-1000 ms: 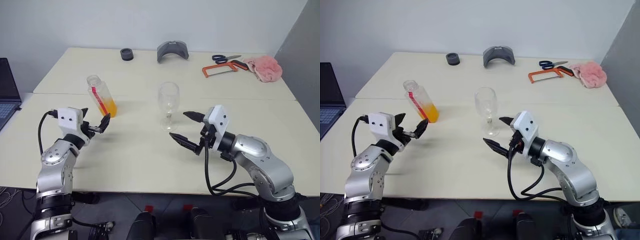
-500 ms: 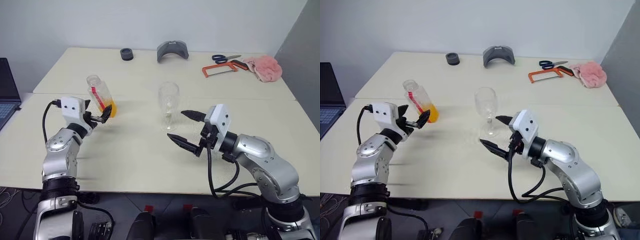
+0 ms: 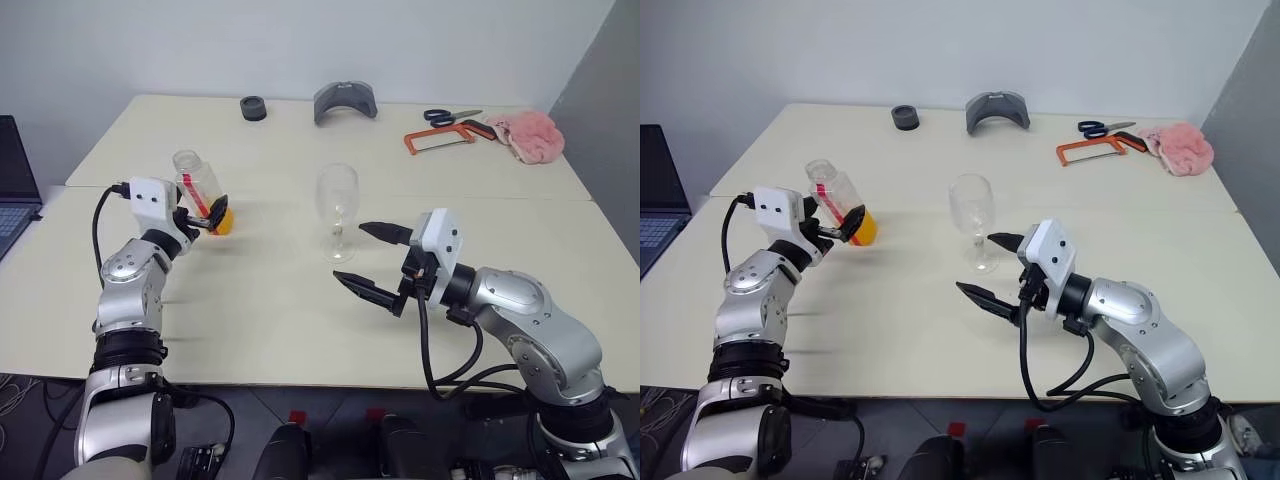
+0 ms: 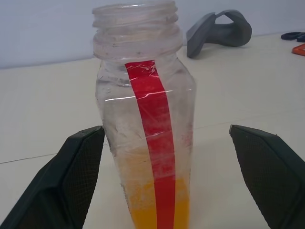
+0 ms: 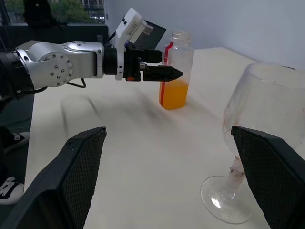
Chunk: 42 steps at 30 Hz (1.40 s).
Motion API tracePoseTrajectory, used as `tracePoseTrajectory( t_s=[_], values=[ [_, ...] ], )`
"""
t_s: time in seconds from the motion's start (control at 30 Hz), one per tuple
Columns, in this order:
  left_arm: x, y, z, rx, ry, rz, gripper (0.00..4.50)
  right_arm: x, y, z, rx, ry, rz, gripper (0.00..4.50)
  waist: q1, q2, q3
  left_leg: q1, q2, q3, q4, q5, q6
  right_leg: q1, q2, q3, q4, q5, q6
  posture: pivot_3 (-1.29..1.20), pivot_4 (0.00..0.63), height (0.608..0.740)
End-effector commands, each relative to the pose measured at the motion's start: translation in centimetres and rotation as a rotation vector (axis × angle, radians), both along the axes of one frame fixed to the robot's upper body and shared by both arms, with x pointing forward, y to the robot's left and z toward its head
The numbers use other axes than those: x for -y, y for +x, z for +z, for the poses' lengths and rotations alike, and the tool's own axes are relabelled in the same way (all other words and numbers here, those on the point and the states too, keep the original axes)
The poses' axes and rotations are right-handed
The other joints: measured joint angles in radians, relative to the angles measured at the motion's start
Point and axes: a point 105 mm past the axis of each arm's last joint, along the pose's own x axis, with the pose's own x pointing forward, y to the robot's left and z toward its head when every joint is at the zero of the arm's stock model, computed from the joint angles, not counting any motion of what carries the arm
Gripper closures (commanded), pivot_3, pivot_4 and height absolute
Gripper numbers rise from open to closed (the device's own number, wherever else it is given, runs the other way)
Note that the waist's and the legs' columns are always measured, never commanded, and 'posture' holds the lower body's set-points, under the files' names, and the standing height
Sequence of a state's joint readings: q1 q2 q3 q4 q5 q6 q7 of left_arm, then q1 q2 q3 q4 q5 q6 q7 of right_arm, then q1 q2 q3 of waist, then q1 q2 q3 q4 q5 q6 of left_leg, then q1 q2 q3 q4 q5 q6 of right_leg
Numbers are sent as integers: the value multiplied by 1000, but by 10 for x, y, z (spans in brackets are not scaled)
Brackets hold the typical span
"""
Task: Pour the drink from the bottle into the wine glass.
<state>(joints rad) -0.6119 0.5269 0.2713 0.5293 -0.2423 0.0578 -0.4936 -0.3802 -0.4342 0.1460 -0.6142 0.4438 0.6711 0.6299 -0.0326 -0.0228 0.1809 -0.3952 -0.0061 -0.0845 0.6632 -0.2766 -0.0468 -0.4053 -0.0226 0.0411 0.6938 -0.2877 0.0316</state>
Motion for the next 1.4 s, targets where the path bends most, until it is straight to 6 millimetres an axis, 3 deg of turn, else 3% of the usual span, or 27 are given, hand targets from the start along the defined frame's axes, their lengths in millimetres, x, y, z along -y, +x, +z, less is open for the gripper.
tracePoseTrajectory(
  t_s=[0.03, 0.2, 0.3, 0.5, 0.57, 0.77, 0.9, 1.1, 1.4],
  values=[
    [-4, 5, 23, 65, 28, 18, 0, -4, -6, 11, 55, 10, 28, 21, 0, 0, 0, 0, 0, 0, 0, 0, 0, 0, 0, 0, 0, 0, 0, 0, 150, 740],
    [-6, 12, 24, 66, 28, 34, 0, -7, -5, 12, 54, 10, 38, 21, -1, 0, 0, 0, 0, 0, 0, 0, 0, 0, 0, 0, 0, 0, 0, 0, 150, 740],
    [-6, 14, 23, 63, 21, 41, 633, -7, -4, 12, 55, 9, 39, 0, -1, 0, 0, 0, 0, 0, 0, 0, 0, 0, 0, 0, 0, 0, 0, 0, 150, 740],
    [-7, 17, 21, 57, 1, 42, 2543, -6, -2, 14, 60, 10, 30, 0, -1, 0, 0, 0, 0, 0, 0, 0, 0, 0, 0, 0, 0, 0, 0, 0, 150, 740],
    [-6, 17, 21, 58, -11, 35, 2798, -6, -2, 14, 62, 10, 25, 0, -1, 0, 0, 0, 0, 0, 0, 0, 0, 0, 0, 0, 0, 0, 0, 0, 150, 740],
    [6, 15, 24, 81, 9, -25, 2826, -2, 1, 16, 74, 14, 0, 0, 0, 0, 0, 0, 0, 0, 0, 0, 0, 0, 0, 0, 0, 0, 0, 0, 150, 740],
    [53, 10, 44, 163, 179, -202, 2829, 15, 11, 26, 111, 38, -91, 0, 1, 0, 0, -2, 0, -2, 1, 0, 0, -1, 0, -1, 0, 0, 0, 0, 150, 740],
    [101, 5, 75, 277, 378, -362, 2829, 34, 19, 29, 117, 50, -159, 0, 3, 0, 0, -3, -1, -1, 2, 1, -1, -1, 0, -1, 0, 0, 0, 0, 150, 740],
    [137, 3, 102, 447, 686, -459, 2829, 39, 30, 32, 141, 103, -207, 0, -3, 0, 0, -3, -2, 3, 1, 0, 0, -2, 2, 0, 0, 0, 0, 0, 150, 740]
  ],
)
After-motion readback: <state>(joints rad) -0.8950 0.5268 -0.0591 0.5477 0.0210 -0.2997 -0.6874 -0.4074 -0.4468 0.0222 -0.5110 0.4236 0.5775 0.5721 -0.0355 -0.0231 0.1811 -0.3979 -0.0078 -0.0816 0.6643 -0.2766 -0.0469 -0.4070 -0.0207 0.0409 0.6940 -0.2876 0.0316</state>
